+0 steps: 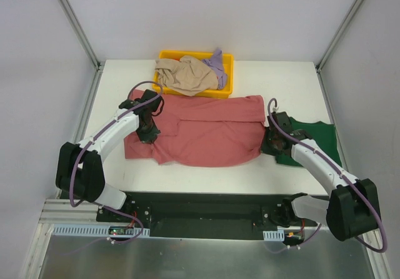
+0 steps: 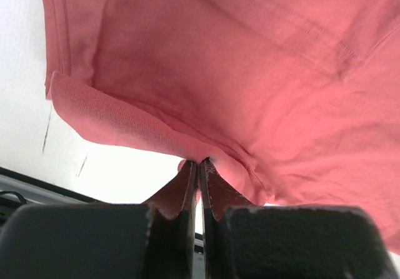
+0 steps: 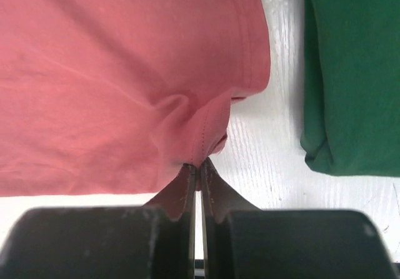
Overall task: Fold and stack the t-shirts
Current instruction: Grap the side of the flattened tshirt closest away from the robot with both arms, then fold the other side of the tshirt into a rectangle
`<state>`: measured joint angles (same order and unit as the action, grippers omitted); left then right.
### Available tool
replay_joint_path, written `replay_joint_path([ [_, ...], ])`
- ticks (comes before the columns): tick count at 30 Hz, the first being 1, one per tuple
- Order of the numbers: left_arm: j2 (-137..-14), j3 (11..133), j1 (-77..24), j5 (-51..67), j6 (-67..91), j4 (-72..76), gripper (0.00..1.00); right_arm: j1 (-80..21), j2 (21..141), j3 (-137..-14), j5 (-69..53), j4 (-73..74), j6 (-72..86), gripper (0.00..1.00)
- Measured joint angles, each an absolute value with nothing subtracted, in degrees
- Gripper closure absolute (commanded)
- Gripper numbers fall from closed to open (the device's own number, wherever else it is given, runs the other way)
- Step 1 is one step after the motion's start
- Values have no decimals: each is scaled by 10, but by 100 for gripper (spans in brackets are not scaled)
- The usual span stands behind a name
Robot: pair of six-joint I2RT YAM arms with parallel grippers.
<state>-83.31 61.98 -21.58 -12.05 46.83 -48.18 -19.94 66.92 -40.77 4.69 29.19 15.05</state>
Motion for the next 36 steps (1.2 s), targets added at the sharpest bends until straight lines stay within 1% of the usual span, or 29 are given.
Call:
replay_joint_path([
  [14, -910, 741, -148, -121, 402, -463, 100, -154, 769, -528, 22, 288, 111, 100],
  [21, -950, 796, -132, -122, 379, -457, 100, -128, 827, -585, 17, 276, 108, 100],
  [31, -1029, 866, -123, -120, 362, -450, 100, -110, 907, -633, 10, 250, 105, 100],
  [36, -1062, 900, -111, -121, 356, -449, 100, -106, 932, -643, 10, 239, 105, 98],
])
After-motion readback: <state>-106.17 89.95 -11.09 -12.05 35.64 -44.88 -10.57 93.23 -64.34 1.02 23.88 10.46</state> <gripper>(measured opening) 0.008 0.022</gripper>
